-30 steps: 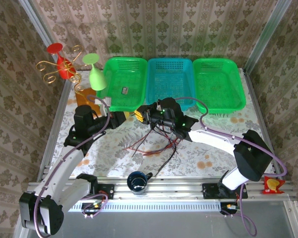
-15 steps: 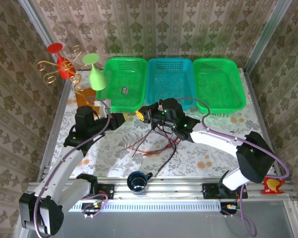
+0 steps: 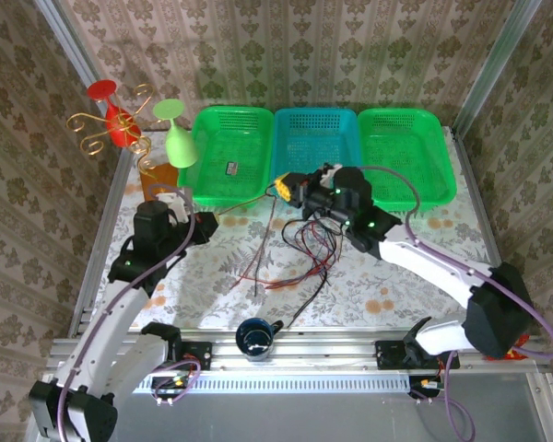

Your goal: Untangle the cables

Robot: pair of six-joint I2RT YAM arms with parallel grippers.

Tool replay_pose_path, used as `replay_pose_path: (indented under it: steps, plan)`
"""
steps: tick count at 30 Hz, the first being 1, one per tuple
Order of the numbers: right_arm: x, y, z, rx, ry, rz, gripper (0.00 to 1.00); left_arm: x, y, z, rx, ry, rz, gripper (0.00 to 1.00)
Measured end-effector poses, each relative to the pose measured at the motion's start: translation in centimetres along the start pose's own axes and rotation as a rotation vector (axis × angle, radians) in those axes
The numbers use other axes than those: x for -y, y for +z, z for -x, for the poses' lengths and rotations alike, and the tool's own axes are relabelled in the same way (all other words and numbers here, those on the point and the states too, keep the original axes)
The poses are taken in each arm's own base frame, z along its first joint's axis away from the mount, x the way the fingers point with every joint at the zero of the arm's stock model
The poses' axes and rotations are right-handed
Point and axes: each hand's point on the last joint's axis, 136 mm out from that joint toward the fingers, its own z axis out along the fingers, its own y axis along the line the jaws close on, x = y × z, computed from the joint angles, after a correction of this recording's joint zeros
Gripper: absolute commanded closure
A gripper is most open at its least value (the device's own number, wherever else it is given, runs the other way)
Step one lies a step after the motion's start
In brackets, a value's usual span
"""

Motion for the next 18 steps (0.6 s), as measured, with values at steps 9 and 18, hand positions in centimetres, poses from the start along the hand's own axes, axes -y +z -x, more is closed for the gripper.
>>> replay_pose_path:
  steps: [9, 18]
  plan:
    - [-4.3, -5.6, 2.5, 0.11, -0.122, 0.079, 1.0, 1.1, -3.4, 3.6, 0.103, 0.092, 0.119, 1.0]
    - [-4.4, -10.2, 5.6, 0.26, -0.161, 0.078, 1.0, 6.2, -6.1, 7.5, 0.15, 0.379, 0.197, 1.0]
